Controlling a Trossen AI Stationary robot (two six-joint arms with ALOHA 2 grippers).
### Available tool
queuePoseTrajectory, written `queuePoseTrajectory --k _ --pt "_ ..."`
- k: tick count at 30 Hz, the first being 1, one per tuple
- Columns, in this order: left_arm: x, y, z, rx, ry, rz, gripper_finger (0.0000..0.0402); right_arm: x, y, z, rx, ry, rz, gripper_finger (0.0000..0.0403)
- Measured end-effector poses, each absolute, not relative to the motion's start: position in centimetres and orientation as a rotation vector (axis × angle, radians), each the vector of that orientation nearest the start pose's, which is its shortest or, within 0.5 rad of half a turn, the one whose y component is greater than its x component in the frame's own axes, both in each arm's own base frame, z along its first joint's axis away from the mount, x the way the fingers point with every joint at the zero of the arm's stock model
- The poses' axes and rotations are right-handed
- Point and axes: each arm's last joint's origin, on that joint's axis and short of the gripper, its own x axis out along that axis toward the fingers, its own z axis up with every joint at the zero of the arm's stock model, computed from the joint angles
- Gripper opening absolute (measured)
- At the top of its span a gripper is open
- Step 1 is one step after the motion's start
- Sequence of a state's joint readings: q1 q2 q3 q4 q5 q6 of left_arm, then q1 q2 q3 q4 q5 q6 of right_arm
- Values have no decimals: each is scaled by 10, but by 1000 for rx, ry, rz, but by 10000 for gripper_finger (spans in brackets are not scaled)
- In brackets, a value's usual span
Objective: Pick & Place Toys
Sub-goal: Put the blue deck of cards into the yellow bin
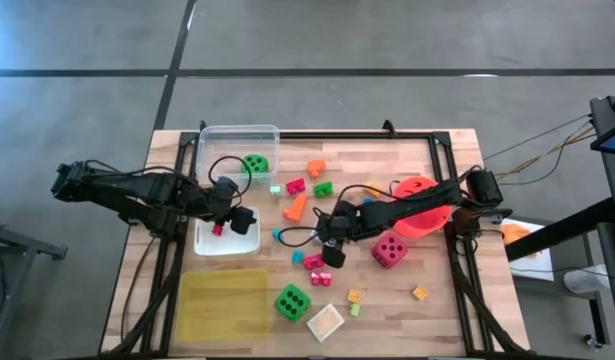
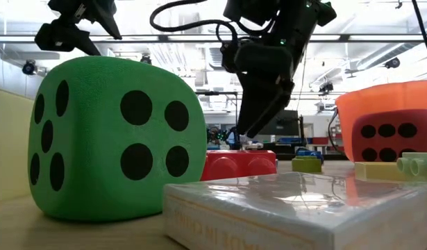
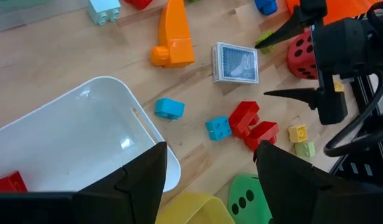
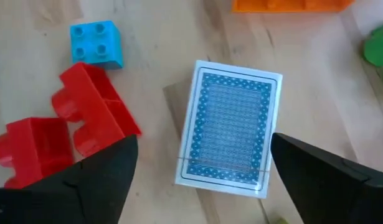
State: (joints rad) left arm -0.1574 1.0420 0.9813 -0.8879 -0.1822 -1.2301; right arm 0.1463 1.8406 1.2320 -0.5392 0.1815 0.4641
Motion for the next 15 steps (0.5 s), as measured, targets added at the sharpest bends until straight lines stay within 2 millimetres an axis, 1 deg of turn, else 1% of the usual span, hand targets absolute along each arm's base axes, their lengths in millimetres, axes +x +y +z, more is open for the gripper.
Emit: queuePoseTrajectory --k 9,15 --pt "190 -25 298 -977 785 582 234 368 49 147 174 1182 -309 326" --pt "190 -25 298 -983 793 573 234 373 48 137 121 1189 -371 324"
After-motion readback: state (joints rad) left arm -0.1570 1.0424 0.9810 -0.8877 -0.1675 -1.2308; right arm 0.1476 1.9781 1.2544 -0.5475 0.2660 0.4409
